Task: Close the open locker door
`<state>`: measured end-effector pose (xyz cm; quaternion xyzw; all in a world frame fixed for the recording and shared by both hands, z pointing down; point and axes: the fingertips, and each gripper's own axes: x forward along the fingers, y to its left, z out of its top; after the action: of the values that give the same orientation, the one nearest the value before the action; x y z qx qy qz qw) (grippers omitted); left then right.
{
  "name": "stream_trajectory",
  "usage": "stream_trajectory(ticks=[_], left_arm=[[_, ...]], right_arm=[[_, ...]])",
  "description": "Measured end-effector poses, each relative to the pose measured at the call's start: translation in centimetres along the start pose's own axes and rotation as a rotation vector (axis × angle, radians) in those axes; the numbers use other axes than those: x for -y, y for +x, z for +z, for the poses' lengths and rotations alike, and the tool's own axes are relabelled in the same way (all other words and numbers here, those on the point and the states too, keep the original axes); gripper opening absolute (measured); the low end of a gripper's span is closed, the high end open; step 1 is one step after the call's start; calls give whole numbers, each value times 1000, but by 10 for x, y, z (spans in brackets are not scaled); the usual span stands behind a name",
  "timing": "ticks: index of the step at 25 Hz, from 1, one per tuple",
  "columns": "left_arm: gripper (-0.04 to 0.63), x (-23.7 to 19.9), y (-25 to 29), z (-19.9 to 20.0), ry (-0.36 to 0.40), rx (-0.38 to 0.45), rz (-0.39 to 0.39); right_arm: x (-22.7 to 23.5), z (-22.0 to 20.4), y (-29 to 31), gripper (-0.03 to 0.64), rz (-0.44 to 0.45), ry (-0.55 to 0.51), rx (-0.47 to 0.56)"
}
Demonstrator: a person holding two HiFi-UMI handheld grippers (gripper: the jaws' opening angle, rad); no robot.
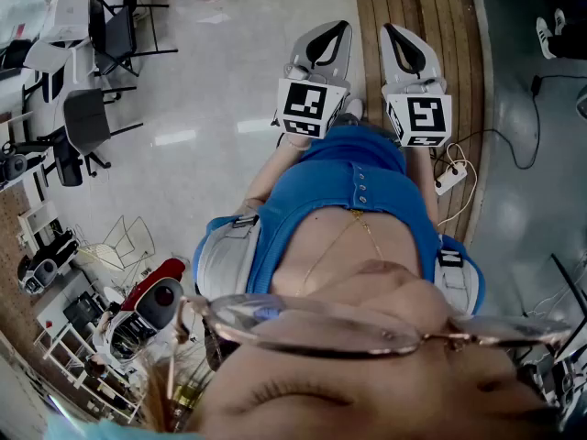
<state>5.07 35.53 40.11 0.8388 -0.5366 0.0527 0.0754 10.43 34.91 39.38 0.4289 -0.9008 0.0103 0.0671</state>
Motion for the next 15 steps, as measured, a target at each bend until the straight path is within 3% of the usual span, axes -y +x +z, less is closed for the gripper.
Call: stream_trajectory(ticks=[8,15], left_arm=[[-5,-22,15,7,-6,16,-13],[-5,-69,52,16,-20,33,-63]], right_arm=[[14,2,24,2,-46,20,17],[24,12,83,2,-82,29,31]])
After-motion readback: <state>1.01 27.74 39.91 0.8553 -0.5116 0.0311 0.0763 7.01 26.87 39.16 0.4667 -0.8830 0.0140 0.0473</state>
